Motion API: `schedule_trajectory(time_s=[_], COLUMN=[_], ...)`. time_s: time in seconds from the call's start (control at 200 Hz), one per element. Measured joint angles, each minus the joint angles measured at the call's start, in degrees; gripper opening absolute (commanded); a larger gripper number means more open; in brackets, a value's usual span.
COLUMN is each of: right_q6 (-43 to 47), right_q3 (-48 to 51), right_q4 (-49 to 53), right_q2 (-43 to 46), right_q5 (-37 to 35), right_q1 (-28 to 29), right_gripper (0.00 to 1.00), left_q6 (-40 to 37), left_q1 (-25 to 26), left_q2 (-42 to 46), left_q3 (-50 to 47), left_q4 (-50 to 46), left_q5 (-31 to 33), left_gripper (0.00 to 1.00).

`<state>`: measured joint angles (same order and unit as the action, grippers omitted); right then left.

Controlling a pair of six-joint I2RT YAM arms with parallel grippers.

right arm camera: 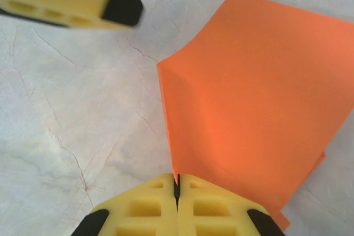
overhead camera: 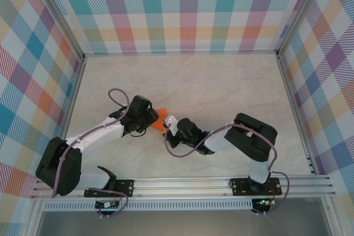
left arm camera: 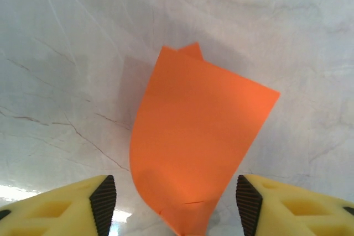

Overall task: Fold a paper plane with a square sheet of paper (pick it up from the middle)
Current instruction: Fold the wing for the fifth time at the center of the table.

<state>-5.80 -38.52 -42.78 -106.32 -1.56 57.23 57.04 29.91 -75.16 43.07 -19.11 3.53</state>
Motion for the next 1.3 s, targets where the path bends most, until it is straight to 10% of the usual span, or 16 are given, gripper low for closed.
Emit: schedule_trajectory(time_s=[0.49,1.04,1.3], right_q6=[-5.5,-5.6,-4.2], right_q3=[3.1,4.3,4.2], right_q4=[-1.4,-3.2,-1.3], right_q2=[2.4,4.1,5.5], right_q5=[2.7,2.7,2.7], right_q1=[-2.1,-2.5,-2.5], right_gripper=[0.07,0.14,0.43], left_q6=[-0.4,2.4,2.6], left_q1=[-2.9,-3.1,-2.9], left_q2=[1.5,-5.6,-6.2], left_q3=[-7.9,-8.4,-7.2], left_q4=[11.2,22.2,21.4], left_q5=[-11.2,-16.6,-17.2], left_gripper=[0.75,0.08,0.05])
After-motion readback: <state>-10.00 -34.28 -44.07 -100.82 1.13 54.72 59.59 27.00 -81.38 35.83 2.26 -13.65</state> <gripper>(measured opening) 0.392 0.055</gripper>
